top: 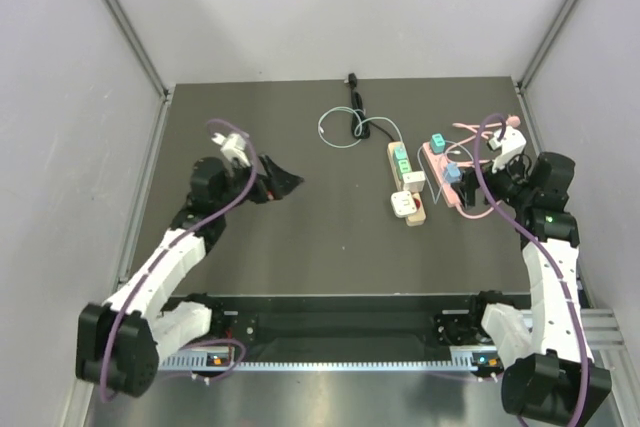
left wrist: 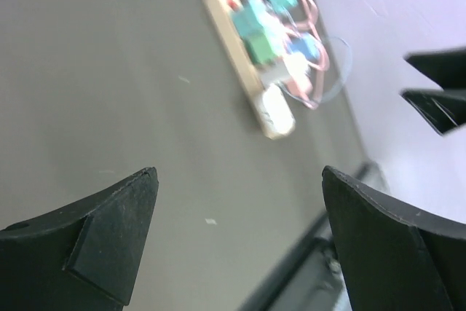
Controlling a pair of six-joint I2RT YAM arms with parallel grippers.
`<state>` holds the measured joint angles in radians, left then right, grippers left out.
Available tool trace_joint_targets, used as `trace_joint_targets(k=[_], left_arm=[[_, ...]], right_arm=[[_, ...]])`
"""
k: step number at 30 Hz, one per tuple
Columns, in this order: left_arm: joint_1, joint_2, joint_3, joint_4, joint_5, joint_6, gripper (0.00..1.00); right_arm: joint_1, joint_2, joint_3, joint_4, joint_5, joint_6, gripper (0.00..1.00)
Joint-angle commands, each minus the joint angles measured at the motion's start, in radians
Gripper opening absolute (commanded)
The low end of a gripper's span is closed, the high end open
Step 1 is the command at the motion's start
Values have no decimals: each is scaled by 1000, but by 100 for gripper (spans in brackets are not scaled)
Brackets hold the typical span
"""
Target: Pull the plug off the socket
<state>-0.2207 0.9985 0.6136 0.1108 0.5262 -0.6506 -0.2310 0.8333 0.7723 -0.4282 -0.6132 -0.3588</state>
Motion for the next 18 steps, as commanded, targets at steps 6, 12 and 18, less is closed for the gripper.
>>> trace_joint_targets(k=[6, 12, 18], left_arm=[[-370, 349, 12, 497, -169, -354, 96], [-482, 653, 142, 633, -249, -438, 89], [-531, 860, 259, 733, -270, -503, 79]], right_arm=[[-10, -13, 19, 2, -91, -23, 100], [-10, -22, 24, -15, -99, -34, 100], [-8, -33, 27, -26, -97, -40, 100]])
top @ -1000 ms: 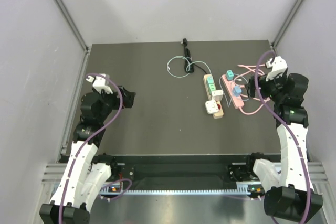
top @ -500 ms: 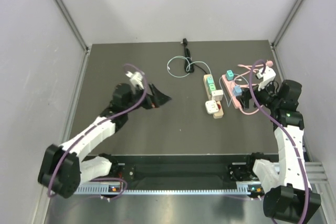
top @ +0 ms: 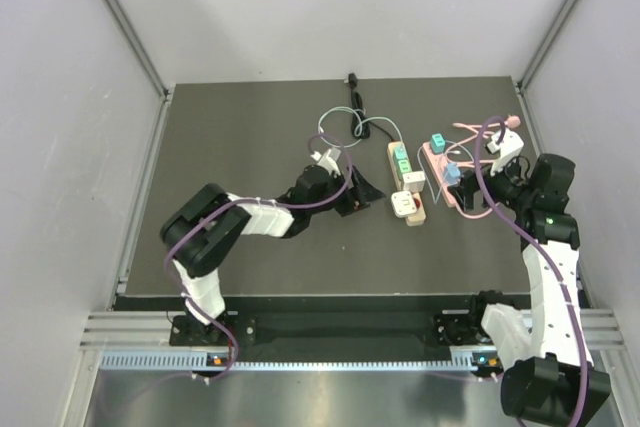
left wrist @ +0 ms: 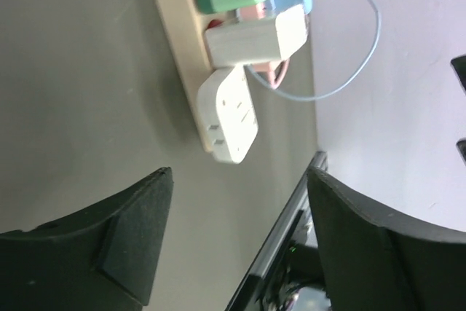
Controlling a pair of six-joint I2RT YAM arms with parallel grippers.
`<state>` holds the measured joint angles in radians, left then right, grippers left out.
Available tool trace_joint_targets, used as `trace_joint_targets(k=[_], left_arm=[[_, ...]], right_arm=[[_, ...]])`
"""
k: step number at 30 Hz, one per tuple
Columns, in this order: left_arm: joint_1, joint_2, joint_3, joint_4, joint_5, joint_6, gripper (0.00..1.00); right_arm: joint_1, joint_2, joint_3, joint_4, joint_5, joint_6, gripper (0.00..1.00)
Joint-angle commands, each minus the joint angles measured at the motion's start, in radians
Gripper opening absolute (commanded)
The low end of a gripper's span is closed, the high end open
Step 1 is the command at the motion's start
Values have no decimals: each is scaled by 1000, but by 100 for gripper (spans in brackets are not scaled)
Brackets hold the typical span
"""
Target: Pull the plug off the socket
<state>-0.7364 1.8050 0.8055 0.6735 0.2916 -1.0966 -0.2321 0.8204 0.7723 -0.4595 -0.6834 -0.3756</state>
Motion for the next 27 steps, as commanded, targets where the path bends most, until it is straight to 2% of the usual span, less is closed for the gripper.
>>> trace_joint_targets(k=[1, 12, 27], left_arm=[[-21, 74, 79, 178, -34, -74, 77], [-64, 235, 205, 149, -68, -91, 70], [-112, 332, 310, 120, -74, -105, 59]], right_arm=[[-9, -23, 28, 2, -27, -23, 100], [-9, -24, 32, -2, -33, -28, 100], [-9, -26, 35, -8, -31, -29, 100]])
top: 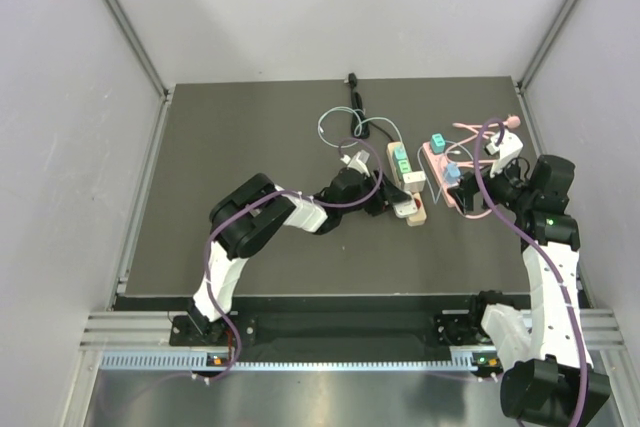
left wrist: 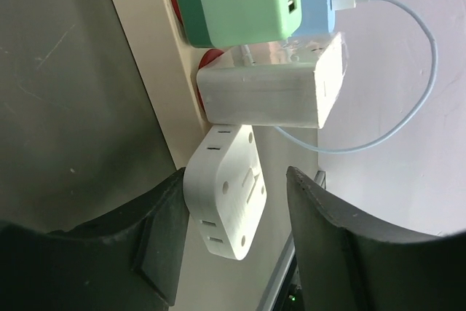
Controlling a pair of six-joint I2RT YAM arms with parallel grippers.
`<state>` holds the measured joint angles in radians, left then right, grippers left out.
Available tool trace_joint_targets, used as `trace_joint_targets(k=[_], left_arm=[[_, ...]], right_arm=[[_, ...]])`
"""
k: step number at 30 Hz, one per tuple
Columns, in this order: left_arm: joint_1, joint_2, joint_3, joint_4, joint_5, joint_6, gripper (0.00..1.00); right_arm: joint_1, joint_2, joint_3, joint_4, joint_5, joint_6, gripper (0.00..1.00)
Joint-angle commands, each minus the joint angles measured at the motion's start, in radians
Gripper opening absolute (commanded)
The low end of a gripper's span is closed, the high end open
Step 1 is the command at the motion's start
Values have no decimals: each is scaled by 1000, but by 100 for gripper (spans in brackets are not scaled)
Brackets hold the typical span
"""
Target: Pull the plug off the socket
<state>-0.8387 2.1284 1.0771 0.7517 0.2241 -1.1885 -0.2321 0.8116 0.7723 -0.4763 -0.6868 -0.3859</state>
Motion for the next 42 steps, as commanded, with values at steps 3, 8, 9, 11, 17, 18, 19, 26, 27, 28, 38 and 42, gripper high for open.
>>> trace_joint_targets(k=[3, 8, 9, 11, 17, 18, 19, 26, 27, 28, 38, 42], left_arm=[[-11, 11, 43, 32, -11, -13, 56], [-17, 10, 41, 26, -15, -14, 49], [-19, 10, 43, 21, -17, -14, 48], [-19, 7, 43, 17, -19, -11, 46], [-17, -1, 60, -23, -20, 3, 34], [-17, -2, 60, -23, -20, 7, 31], [-17, -5, 61, -26, -22, 9, 28], [-17, -31, 58, 8, -2, 23, 0], [-16, -38, 58, 15, 4, 26, 0], [-16, -53, 58, 20, 9, 29, 0], [32, -209, -20, 44, -20, -45, 0], [67, -260, -51, 57, 9, -39, 0]], right_arm=[[-10, -19, 33, 10, -28, -19, 100], [-9, -19, 35, 8, -26, -18, 100], [-10, -19, 35, 8, -26, -19, 100], [-10, -19, 33, 10, -25, -19, 100], [-10, -20, 33, 8, -23, -21, 100], [-12, -20, 33, 10, -23, -21, 100], [-12, -20, 33, 10, -23, -19, 100], [-15, -20, 30, 8, -26, -22, 100], [-15, -20, 30, 10, -28, -22, 100], [-15, -20, 28, 10, -30, -22, 99], [-16, 18, 22, -109, -279, -151, 100], [-12, 46, 21, -160, -365, -226, 100]])
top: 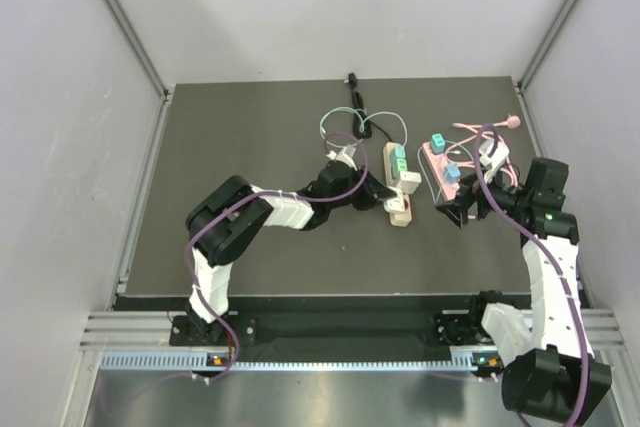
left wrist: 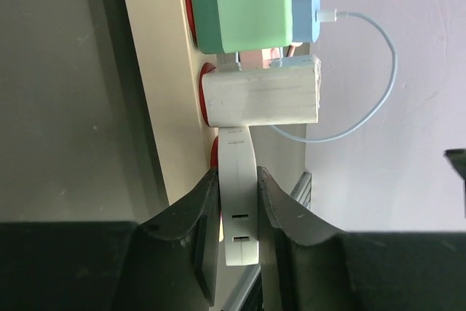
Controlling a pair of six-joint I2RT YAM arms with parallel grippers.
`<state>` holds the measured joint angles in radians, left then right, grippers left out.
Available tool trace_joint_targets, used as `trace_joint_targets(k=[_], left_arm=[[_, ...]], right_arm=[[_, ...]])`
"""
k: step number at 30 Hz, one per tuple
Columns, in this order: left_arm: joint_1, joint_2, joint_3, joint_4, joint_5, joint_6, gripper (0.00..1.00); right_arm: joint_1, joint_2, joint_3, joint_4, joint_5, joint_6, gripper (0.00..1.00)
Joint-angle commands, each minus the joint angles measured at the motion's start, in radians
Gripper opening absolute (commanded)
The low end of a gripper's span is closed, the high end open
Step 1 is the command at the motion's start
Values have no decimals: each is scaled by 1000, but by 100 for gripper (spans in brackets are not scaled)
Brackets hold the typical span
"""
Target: Pull the plug off the socket
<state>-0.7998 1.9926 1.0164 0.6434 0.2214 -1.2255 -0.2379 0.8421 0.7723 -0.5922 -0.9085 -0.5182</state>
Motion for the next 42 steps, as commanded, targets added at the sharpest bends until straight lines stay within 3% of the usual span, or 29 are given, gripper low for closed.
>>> trace_joint_targets(k=[1, 7, 10, 16, 25, 29, 34, 39, 42], left_arm=[[33, -144, 7, 157, 18, 12, 0], [89, -253, -36, 20, 55, 167, 0], [126, -316, -91, -30, 47, 218, 0], [214, -399, -208, -19, 75, 202, 0], [258, -462, -286, 87, 119, 113, 0], [260, -486, -297, 53, 133, 135, 0], [270, -503, -315, -19, 157, 195, 0], [281, -502, -346, -27, 206, 210, 0], [283, -505, -352, -34, 220, 218, 0]], right_arm=[[-6, 23, 24, -57, -159, -104, 100], [55, 90, 30, -87, -254, -103, 100], [152, 132, 36, -78, -234, -72, 100], [447, 218, 27, 127, -115, 122, 100], [612, 412, -27, 517, 9, 472, 100], [638, 431, -2, 577, 159, 431, 100], [644, 500, 91, 525, 244, 317, 100], [647, 592, 159, 488, 231, 248, 99], [658, 652, 208, 442, 201, 198, 93]])
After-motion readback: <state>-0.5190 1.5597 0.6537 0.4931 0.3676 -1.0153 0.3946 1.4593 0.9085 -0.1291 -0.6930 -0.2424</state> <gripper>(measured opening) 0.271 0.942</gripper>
